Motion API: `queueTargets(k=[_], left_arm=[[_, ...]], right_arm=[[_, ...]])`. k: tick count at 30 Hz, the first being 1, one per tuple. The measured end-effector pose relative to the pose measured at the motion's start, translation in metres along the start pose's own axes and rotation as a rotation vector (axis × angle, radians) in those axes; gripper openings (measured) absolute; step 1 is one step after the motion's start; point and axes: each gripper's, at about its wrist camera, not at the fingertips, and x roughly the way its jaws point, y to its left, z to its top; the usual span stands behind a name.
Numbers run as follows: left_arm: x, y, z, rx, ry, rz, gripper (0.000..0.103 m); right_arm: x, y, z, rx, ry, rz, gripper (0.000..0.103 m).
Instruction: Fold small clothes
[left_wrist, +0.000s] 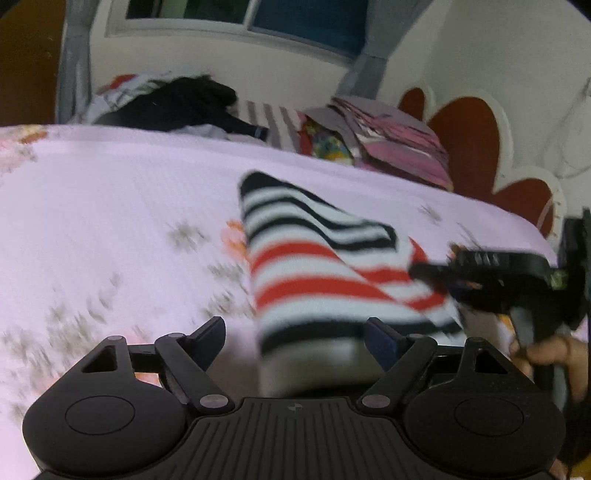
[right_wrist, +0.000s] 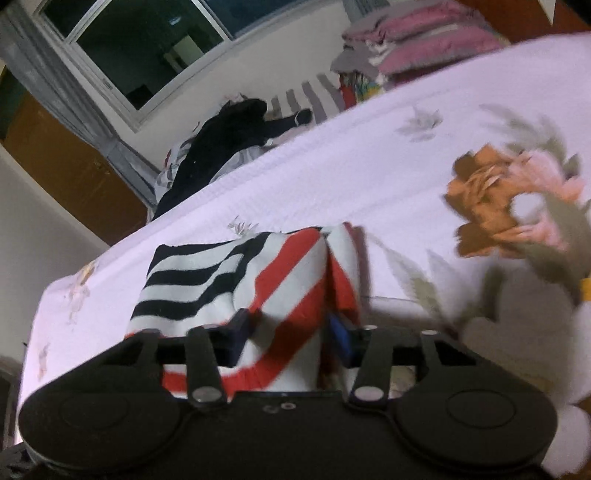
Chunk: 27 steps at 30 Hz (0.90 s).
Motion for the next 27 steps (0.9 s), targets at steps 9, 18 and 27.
queueTargets(k=[9,18,27], left_arm=[[0.054,0.01,0.036,-0.04,-0.009,0.056,0.082],[0.091,-0.011,0.038,0.03,0.026,0.054,0.082],[0.094,-0.001,0.044,-0.022,0.021,0.057,0.082]], right_arm=[[-0.008,0.023,-0.006,-0.205,-0.097,-0.096,0.01],[0.005,0.017,-0.013,-0.265,-0.117,-0.209,0.01],[-0.018,0.014,0.003,-0.19,-0.172,-0.179,0.024]])
